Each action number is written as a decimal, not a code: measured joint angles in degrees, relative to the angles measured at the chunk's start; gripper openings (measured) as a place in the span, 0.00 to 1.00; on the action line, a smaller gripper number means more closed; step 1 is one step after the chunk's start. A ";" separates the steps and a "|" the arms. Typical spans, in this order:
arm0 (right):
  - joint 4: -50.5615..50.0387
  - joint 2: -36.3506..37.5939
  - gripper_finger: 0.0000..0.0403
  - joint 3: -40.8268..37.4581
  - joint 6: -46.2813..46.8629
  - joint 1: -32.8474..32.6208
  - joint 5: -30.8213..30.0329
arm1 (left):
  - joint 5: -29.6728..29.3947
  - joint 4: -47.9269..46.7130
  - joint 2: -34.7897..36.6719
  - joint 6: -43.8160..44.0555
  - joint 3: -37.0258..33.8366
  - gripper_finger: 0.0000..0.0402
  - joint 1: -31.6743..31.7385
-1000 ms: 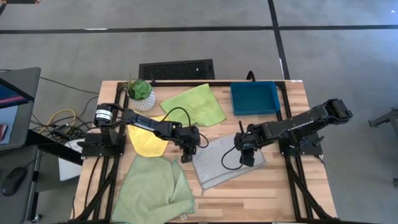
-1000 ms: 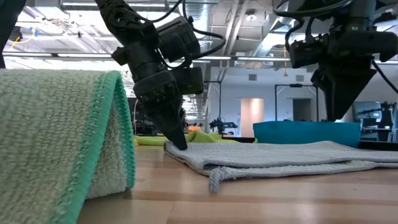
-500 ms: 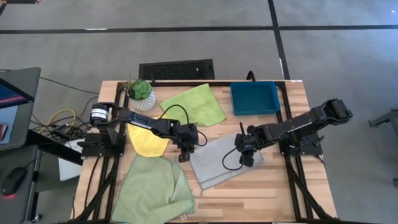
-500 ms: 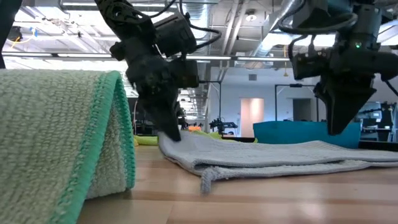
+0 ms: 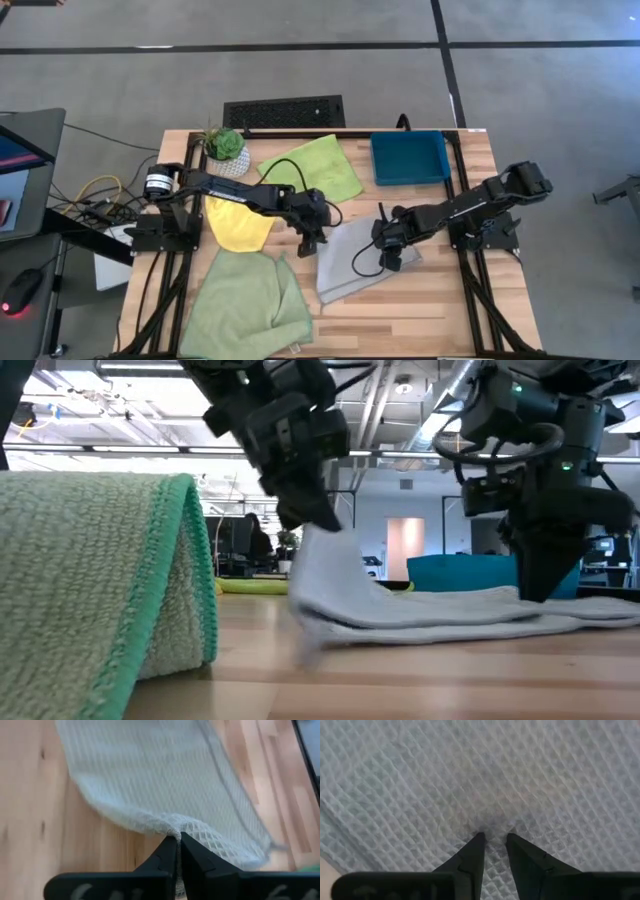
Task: Fold microfiber towels
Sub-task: Fold the gray microfiber towel
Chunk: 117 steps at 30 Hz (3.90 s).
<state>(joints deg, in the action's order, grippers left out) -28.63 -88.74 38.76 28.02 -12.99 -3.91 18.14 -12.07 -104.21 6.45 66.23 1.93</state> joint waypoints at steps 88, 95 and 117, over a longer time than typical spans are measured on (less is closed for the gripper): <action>-11.15 24.69 0.59 -0.59 3.11 -6.15 -8.75 | -13.01 15.87 -18.77 -4.27 26.89 0.00 3.48; -10.98 24.69 0.58 -0.59 4.93 -6.15 -18.48 | -13.01 15.87 -18.77 -4.23 26.89 0.00 3.48; -9.96 24.69 0.55 -0.60 4.47 -6.22 -19.69 | -15.92 16.97 -18.73 -2.71 26.89 0.00 3.48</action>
<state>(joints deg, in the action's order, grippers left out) -38.59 -64.05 38.16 32.49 -19.20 -23.60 2.22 4.90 -122.93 3.74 93.12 5.41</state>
